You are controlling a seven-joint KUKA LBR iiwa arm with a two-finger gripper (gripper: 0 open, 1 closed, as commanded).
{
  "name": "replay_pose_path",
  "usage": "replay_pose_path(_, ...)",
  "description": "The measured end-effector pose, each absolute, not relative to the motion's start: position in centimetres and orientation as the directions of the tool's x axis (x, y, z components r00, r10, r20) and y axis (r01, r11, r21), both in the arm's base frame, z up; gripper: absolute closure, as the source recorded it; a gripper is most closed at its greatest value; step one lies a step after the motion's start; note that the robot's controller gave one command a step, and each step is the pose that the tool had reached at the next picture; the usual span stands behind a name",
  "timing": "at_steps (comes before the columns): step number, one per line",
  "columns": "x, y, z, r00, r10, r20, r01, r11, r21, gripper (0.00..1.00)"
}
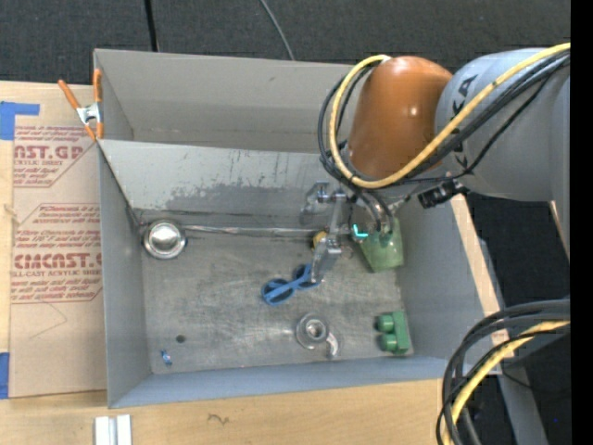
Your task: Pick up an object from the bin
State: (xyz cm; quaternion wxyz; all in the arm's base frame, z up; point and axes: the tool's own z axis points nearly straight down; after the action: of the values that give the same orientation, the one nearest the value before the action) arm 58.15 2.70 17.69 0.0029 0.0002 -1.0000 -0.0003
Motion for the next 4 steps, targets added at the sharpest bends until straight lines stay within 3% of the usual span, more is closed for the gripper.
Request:
replay_pose_path(1, 59.3, 3.3, 7.2, -0.955, -0.298, -0.008, -0.298, 0.955, 0.000, 0.00)
replay_pose_path(2, 59.1, 2.0, 10.2, -0.952, -0.306, -0.004, -0.306, 0.952, -0.001, 0.00)
replay_pose_path(3, 58.8, 1.6, 10.0, -0.912, -0.411, -0.001, -0.411, 0.912, 0.000, 0.00)
replay_pose_path(4, 59.1, 2.0, 7.3, -0.851, -0.525, -0.007, -0.525, 0.851, -0.002, 0.00)
